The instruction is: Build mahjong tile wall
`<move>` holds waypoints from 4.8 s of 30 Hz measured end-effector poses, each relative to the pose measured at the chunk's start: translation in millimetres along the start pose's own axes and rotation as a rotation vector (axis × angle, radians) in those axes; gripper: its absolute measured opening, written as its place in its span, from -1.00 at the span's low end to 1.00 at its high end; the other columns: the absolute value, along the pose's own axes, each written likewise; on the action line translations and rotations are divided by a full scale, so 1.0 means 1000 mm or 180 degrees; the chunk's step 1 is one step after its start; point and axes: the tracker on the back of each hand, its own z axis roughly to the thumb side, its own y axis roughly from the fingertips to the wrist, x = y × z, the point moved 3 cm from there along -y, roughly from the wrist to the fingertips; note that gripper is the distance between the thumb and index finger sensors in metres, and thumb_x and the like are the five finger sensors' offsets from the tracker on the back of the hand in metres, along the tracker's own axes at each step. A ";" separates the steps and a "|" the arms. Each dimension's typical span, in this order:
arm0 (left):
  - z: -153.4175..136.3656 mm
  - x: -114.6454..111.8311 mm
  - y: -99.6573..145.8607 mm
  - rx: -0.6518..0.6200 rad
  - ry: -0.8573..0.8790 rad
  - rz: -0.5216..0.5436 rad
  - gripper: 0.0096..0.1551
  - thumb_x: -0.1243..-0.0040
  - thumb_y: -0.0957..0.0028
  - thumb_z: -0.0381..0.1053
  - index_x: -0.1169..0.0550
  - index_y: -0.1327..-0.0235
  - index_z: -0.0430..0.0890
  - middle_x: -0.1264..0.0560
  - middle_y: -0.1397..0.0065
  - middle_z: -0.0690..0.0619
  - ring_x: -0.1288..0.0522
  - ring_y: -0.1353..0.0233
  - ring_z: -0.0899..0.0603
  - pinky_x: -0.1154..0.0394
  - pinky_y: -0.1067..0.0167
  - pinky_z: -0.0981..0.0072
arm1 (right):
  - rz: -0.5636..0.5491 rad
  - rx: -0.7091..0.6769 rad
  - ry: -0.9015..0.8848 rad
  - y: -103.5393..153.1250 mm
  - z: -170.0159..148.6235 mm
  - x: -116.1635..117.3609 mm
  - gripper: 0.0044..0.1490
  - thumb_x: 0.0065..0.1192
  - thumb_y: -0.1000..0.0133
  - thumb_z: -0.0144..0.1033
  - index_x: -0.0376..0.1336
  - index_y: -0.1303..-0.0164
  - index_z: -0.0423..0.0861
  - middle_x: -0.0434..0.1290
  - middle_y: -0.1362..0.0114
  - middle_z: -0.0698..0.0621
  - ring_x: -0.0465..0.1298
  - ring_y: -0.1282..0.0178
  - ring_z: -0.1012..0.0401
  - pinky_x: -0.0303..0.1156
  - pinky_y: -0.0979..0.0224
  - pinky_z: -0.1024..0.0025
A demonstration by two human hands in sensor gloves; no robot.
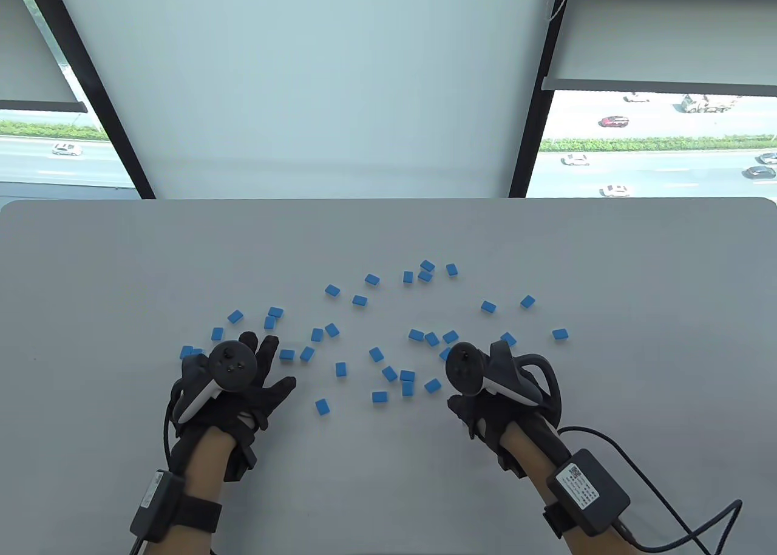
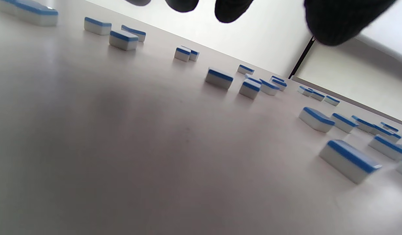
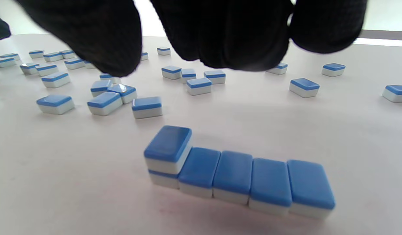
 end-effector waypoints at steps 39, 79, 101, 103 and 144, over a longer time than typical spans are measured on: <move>0.003 0.005 0.003 -0.0074 0.0154 0.0029 0.02 -0.04 0.10 0.50 -0.11 -0.63 0.17 0.04 -0.74 -0.01 0.08 -0.65 -0.44 0.20 -0.35 -0.55 | 0.0257 0.0299 0.0715 -0.045 0.038 0.021 -0.31 0.46 0.04 -0.01 0.31 -0.27 -0.01 0.48 -0.19 -0.02 0.55 0.14 0.08 0.50 -0.05 0.03; 0.000 0.006 0.007 -0.0049 0.0177 0.0052 0.02 -0.04 0.10 0.51 -0.11 -0.63 0.17 0.04 -0.74 -0.02 0.08 -0.65 -0.44 0.19 -0.35 -0.55 | 0.0161 -0.0084 0.0472 0.027 -0.028 0.036 -0.29 0.43 0.02 -0.01 0.25 -0.32 0.07 0.43 -0.23 0.00 0.53 0.09 0.09 0.49 -0.10 0.04; -0.004 0.007 0.007 -0.0024 0.0218 0.0081 0.02 -0.04 0.10 0.50 -0.11 -0.63 0.17 0.04 -0.74 -0.02 0.08 -0.65 -0.44 0.20 -0.35 -0.55 | -0.0706 0.0365 -0.0224 0.000 -0.092 -0.043 -0.23 0.43 0.00 -0.12 0.19 -0.44 0.10 0.35 -0.46 0.01 0.56 -0.08 0.01 0.47 -0.22 -0.02; -0.005 0.006 0.007 -0.0009 0.0201 0.0060 0.02 -0.04 0.10 0.51 -0.11 -0.63 0.17 0.04 -0.74 -0.02 0.07 -0.65 -0.44 0.20 -0.35 -0.55 | -0.0577 0.0389 -0.0213 -0.018 -0.098 -0.035 -0.22 0.44 0.00 -0.14 0.17 -0.44 0.15 0.33 -0.49 0.03 0.55 -0.09 0.01 0.47 -0.23 -0.01; -0.006 0.000 0.004 -0.0012 0.0211 0.0025 0.02 -0.04 0.10 0.50 -0.11 -0.63 0.17 0.04 -0.74 -0.02 0.07 -0.65 -0.44 0.19 -0.35 -0.55 | -0.0582 0.0073 -0.0528 -0.001 -0.090 -0.039 -0.24 0.45 0.04 -0.24 0.20 -0.34 -0.17 0.48 -0.12 -0.05 0.59 0.26 0.14 0.57 0.06 0.08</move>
